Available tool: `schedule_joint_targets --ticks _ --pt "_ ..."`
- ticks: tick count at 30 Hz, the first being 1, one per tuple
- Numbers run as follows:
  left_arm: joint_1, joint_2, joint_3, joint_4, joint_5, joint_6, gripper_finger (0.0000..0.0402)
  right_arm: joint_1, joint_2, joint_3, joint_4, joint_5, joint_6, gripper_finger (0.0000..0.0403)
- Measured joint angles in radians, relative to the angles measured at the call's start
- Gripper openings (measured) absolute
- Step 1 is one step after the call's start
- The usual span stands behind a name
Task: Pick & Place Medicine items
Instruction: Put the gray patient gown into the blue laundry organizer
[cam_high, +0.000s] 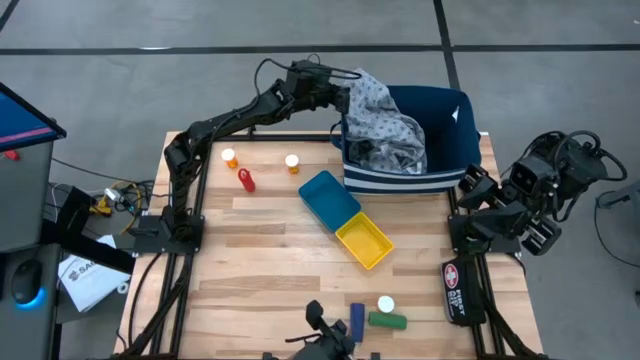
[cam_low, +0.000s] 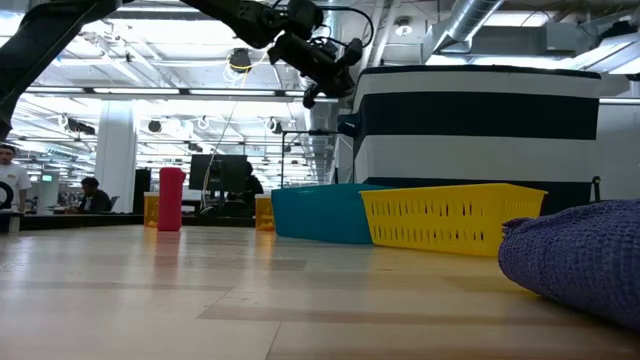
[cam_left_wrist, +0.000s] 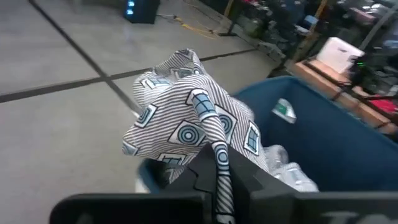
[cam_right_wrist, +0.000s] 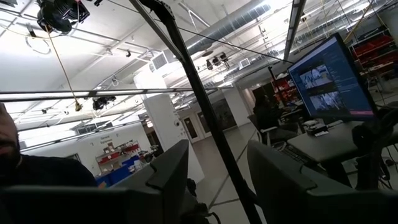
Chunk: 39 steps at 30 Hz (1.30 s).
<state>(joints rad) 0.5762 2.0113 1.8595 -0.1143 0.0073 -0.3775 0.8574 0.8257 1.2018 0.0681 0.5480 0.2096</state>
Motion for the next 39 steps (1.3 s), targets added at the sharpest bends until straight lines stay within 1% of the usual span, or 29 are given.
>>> schedule_joint_targets --ticks 3,7,17,24,28,33,39 --pt "-0.014 -0.006 0.0 0.029 0.036 -0.002 0.0002 0.0 0.0 0.0 -0.001 0.0 0.0 0.0162" --pt "-0.06 -0.021 0.001 0.092 0.071 -0.002 0.0001 0.0 -0.001 0.0 -0.003 0.0 -0.003 0.0162" --pt "-0.209 -0.023 0.002 0.096 0.056 -0.006 0.0001 0.0 -0.002 0.0 -0.004 0.0 -0.008 0.0162" --pt "-0.278 -0.012 0.002 0.168 0.024 -0.079 0.0 0.0 -0.002 0.0 -0.015 -0.001 -0.009 0.0162" --pt "-0.303 0.018 0.002 0.229 0.023 -0.141 0.0 0.0 -0.002 0.0 -0.018 -0.001 -0.028 0.0162" --pt "-0.309 0.065 0.002 0.307 0.019 -0.229 0.0 0.0 -0.002 0.0 -0.017 -0.005 -0.037 0.0162" --pt "-0.296 0.106 0.002 0.317 0.023 -0.283 0.0 0.0 -0.002 0.0 -0.016 -0.005 -0.037 0.0162"
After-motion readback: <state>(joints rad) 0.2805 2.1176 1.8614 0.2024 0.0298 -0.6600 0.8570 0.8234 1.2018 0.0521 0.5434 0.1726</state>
